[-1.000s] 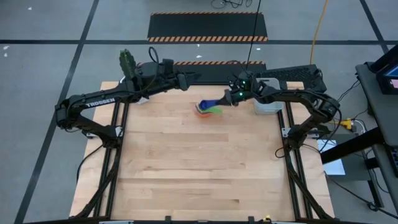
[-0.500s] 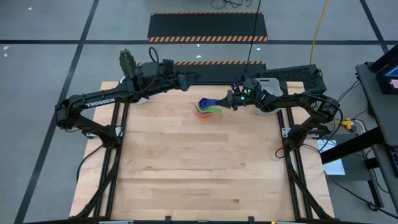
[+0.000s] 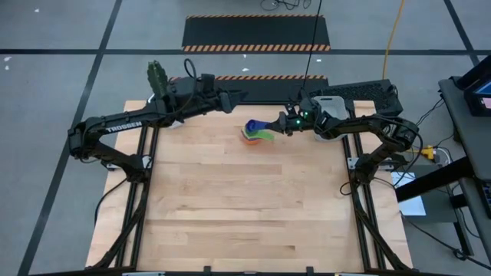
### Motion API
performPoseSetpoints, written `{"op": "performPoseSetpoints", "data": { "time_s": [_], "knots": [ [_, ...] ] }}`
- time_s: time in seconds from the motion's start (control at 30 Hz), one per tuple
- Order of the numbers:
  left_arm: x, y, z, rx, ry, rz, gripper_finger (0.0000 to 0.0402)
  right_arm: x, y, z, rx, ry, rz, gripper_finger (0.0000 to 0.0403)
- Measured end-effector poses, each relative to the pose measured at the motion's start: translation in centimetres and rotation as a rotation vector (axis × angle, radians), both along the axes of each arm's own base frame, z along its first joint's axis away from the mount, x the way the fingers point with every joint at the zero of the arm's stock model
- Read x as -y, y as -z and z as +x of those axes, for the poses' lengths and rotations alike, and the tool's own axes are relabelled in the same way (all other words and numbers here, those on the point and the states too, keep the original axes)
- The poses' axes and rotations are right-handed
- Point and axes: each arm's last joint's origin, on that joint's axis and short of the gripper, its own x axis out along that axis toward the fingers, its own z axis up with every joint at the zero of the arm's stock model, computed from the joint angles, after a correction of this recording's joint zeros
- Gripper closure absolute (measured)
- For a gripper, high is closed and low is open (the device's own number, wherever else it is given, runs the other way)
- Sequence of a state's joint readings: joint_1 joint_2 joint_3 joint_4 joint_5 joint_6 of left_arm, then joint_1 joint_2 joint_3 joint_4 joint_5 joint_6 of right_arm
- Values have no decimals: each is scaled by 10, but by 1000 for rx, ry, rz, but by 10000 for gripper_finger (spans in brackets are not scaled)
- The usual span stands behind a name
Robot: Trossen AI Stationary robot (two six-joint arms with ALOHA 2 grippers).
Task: Nest measuring cups in basket
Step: Stack the dark blue measuring cup on top of the green measuring cup
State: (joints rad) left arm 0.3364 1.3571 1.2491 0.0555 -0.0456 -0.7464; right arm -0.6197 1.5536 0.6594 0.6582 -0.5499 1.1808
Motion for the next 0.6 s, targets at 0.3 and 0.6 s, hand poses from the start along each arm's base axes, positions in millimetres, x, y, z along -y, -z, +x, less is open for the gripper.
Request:
{"op": "performPoseSetpoints", "data": {
  "time_s": [0.3,0.6],
  "knots": [
    [3,0,1,4,11,-7,103,0,2,0,-18,-3,6,359],
    [3,0,1,4,11,-8,103,0,2,0,-19,-9,-10,360]
  ]
}}
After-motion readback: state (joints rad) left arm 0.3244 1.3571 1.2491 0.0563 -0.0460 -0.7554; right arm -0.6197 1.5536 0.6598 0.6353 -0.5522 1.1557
